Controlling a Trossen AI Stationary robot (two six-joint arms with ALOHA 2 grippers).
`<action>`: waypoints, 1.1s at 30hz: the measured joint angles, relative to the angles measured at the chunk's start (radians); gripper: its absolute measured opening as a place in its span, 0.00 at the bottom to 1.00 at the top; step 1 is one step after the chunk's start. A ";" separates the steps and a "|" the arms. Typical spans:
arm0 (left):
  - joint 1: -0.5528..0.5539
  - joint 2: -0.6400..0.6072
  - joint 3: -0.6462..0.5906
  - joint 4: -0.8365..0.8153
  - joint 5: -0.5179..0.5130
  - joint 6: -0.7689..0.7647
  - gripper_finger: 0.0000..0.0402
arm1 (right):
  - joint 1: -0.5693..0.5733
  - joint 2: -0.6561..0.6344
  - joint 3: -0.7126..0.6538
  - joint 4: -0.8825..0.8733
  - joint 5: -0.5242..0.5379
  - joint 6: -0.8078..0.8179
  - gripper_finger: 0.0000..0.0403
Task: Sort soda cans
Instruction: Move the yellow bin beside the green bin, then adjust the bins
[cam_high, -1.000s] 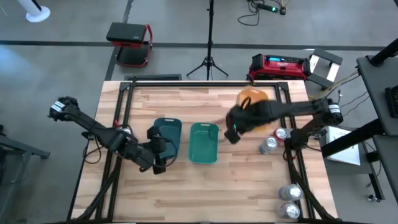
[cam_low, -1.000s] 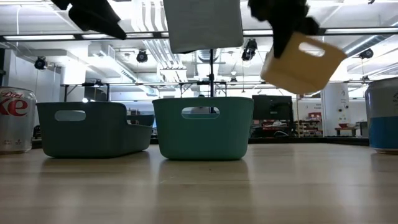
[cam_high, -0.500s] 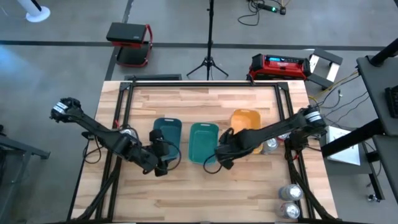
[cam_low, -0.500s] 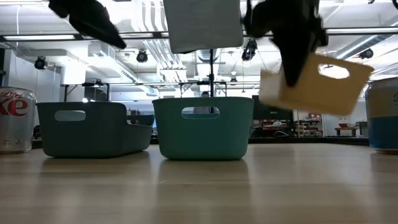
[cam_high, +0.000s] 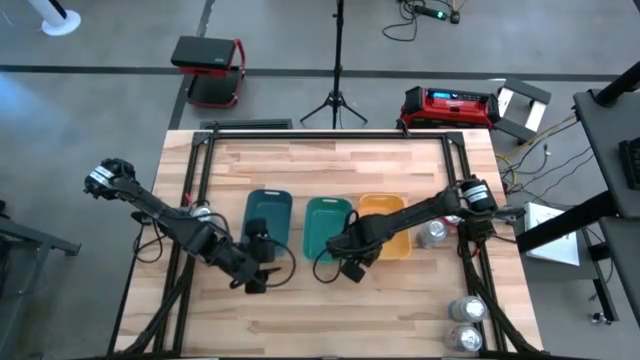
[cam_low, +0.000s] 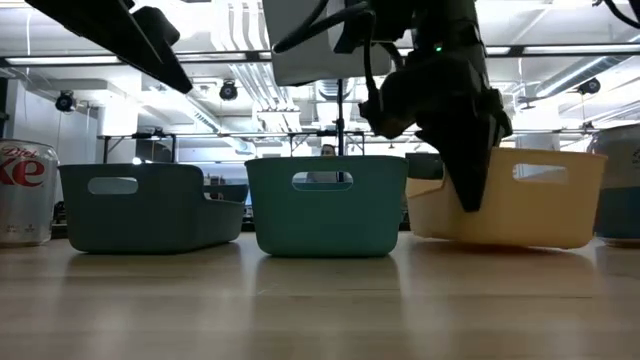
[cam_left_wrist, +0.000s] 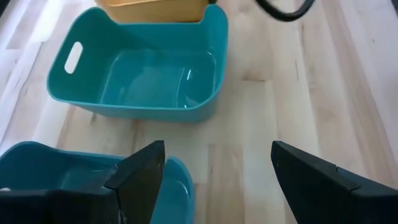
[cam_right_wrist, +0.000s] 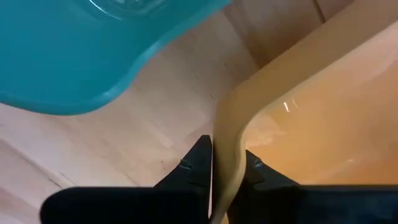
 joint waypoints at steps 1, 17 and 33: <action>-0.005 0.000 0.000 0.000 0.000 0.000 0.69 | -0.002 -0.001 0.000 0.001 0.002 -0.006 0.06; -0.025 0.041 0.005 0.007 0.011 -0.033 0.69 | 0.024 -0.165 0.014 0.007 0.196 -0.072 0.52; -0.010 0.035 -0.039 -0.205 0.036 -0.204 0.63 | 0.173 -0.118 0.013 0.478 0.399 -0.520 0.55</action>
